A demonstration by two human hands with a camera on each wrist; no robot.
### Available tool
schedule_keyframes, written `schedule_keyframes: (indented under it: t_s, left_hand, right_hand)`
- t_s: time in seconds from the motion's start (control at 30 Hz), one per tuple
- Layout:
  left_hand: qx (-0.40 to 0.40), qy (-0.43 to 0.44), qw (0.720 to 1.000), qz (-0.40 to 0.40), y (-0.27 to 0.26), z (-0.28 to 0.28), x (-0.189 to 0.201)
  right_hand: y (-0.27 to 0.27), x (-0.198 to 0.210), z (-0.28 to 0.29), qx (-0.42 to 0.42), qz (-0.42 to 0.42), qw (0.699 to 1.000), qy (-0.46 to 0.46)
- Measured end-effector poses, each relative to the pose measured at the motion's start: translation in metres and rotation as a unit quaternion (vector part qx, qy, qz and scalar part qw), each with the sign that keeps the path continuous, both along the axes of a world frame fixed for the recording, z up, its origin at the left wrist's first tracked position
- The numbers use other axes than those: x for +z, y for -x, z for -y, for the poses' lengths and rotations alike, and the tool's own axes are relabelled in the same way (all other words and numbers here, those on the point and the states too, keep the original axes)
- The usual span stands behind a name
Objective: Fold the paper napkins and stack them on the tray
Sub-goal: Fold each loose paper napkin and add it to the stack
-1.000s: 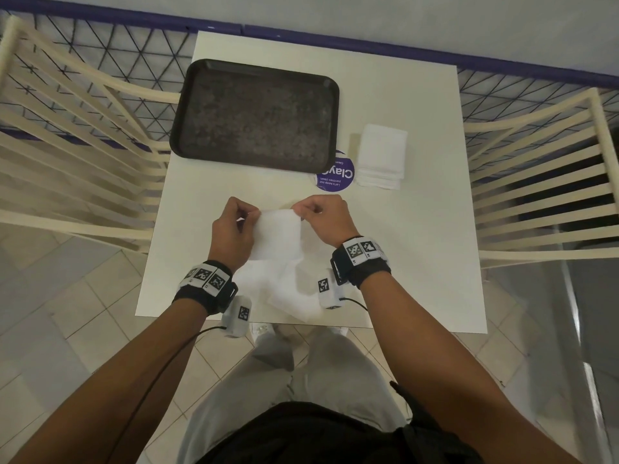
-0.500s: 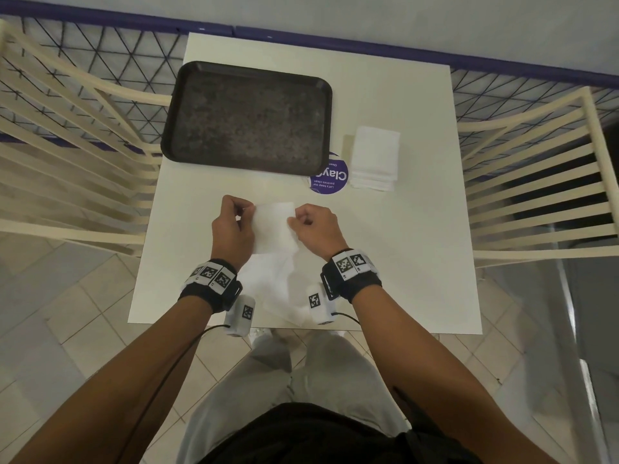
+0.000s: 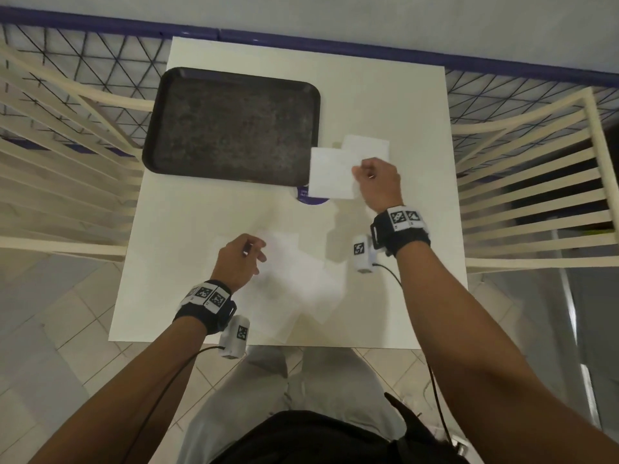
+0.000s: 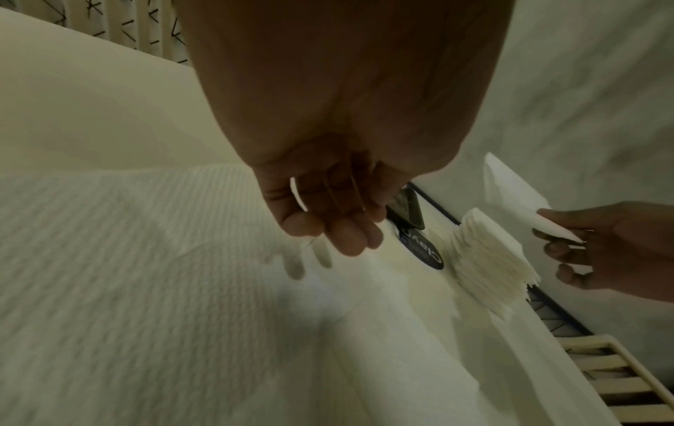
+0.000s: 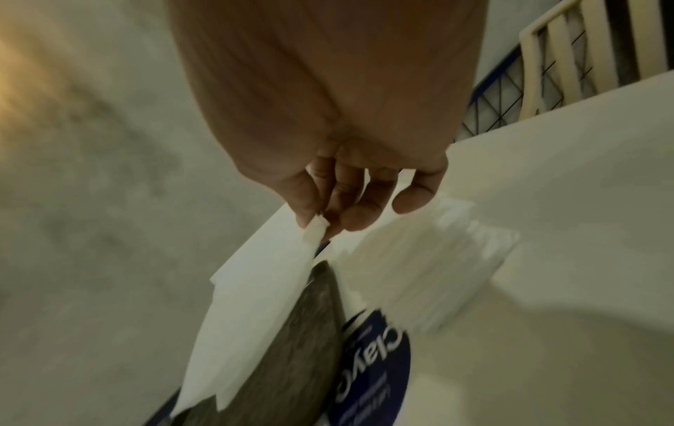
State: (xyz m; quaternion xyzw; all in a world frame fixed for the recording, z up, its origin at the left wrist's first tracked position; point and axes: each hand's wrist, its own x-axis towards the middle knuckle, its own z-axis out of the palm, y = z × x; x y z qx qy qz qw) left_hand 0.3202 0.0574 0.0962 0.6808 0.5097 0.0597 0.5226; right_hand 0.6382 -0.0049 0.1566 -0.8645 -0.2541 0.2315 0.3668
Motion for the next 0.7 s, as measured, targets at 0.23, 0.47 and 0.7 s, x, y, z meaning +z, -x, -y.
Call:
schedule_keyframes:
  t_s: [0.23,0.47,0.7]
  left_hand:
    - [-0.023,0.017,0.998,-0.060,-0.005,0.006,-0.014]
    - [-0.060,-0.018,0.993,-0.103,-0.010,0.014,-0.026]
    - [-0.047,-0.020,0.992,-0.112,-0.016,0.021,-0.031]
  right_hand:
    - [-0.065,-0.011,-0.008,-0.047,0.007,0.998,0.047]
    - [-0.073,-0.025,-0.010,-0.068,0.011,0.996,0.061]
    - [-0.055,-0.031,0.001,-0.147,0.021,0.989,-0.011]
